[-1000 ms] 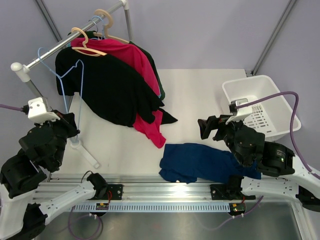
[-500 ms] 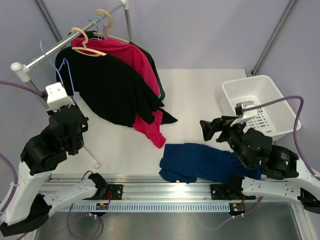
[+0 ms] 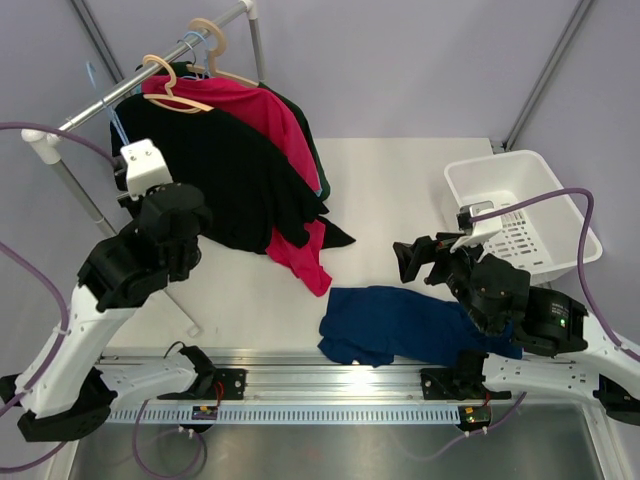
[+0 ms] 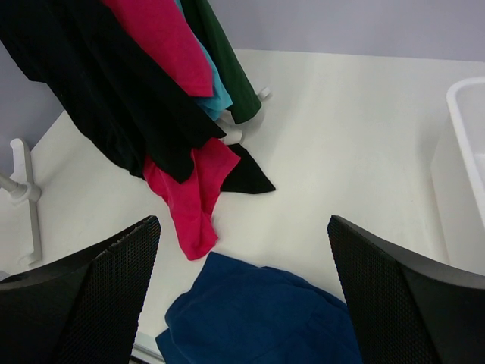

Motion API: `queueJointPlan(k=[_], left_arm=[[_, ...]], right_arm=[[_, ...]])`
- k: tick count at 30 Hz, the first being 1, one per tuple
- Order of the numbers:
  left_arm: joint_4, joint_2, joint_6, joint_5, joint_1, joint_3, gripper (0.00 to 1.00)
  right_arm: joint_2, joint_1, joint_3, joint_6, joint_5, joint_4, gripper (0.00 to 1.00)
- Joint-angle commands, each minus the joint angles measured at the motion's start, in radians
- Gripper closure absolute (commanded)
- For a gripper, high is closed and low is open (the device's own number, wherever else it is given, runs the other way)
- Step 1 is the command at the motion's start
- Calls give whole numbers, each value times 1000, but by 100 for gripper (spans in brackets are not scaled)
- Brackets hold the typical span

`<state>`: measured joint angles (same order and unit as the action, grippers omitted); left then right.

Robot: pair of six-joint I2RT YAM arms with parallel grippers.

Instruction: Remove the t-shirt from the hanger

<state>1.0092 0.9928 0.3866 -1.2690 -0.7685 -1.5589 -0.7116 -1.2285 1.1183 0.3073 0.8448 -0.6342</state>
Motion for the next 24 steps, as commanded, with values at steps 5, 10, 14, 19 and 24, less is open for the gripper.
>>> queueJointPlan(k=[5,10,14,19,24], left_arm=[[-92,36,-35,-96,47,-14,100],[-96,46,-3,-98,86,33,100],[-116,52,0,-96,109,62,100],[-139,60,11,-90,117,98,100],[-198,58,-24,-72,126,123,84]], right_arm=[[61,-3,-21,-11,-13,65,0],[66,-2,-15,-7,-24,48,1],[70,-2,-14,9,-24,24,1],[89,-3,-17,9,-27,25,1],[103,-2,-37,-10,-65,62,0]])
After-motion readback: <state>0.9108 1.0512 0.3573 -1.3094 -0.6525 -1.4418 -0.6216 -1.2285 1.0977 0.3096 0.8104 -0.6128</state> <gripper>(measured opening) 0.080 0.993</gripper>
